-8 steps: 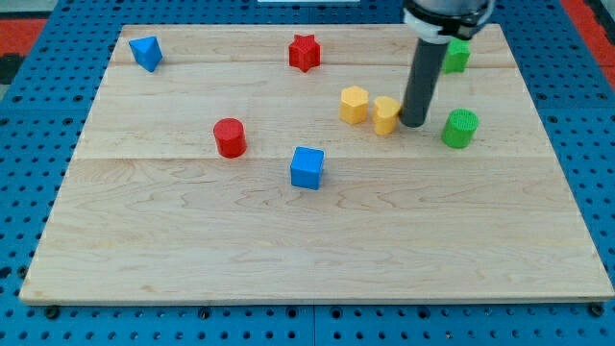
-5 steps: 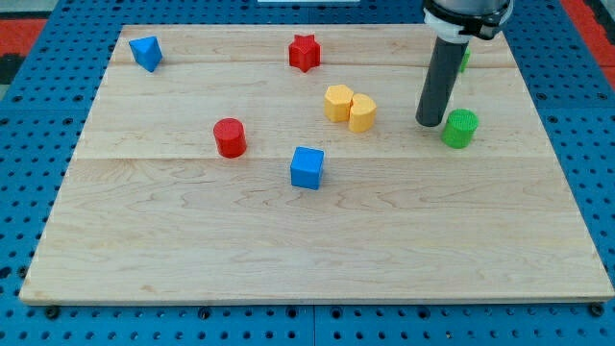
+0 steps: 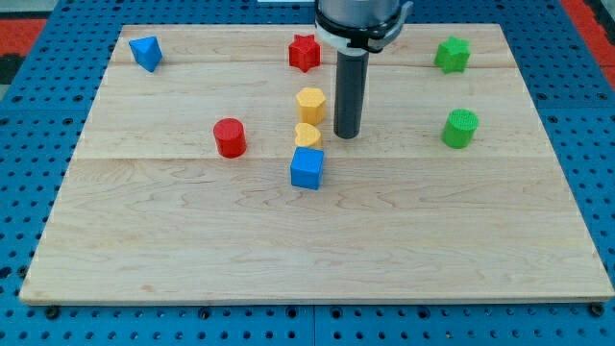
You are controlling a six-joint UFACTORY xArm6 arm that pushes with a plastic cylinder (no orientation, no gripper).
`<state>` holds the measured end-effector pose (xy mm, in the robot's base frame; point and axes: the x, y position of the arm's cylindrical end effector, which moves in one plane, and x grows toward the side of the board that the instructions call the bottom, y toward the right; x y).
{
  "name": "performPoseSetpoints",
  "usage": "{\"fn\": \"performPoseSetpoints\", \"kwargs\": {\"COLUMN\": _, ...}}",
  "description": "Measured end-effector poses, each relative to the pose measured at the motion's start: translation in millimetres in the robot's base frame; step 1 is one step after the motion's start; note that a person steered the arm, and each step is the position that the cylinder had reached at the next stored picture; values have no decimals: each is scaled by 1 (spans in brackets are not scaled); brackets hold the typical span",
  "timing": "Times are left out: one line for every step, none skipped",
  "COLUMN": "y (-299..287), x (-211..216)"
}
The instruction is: Push yellow heart to the center left
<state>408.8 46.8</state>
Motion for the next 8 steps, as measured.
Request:
{"fn": "performPoseSetpoints", "kwargs": {"y": -46, "x": 14}}
{"fn": "performPoseSetpoints", "kwargs": {"y": -84, "x": 14}}
{"fn": "performPoseSetpoints", "kwargs": {"y": -52, "x": 14}}
{"fn": "performPoseSetpoints", "kwargs": {"y": -53, "x": 14}}
{"fn": "performPoseSetpoints", "kwargs": {"y": -107, "x": 22}}
{"fn": "performPoseSetpoints", "kwargs": {"y": -152, "x": 45}}
{"fn": "performPoseSetpoints", "kwargs": {"y": -183, "x": 55}}
{"fn": "performPoseSetpoints", "kwargs": {"y": -186, "x": 76}}
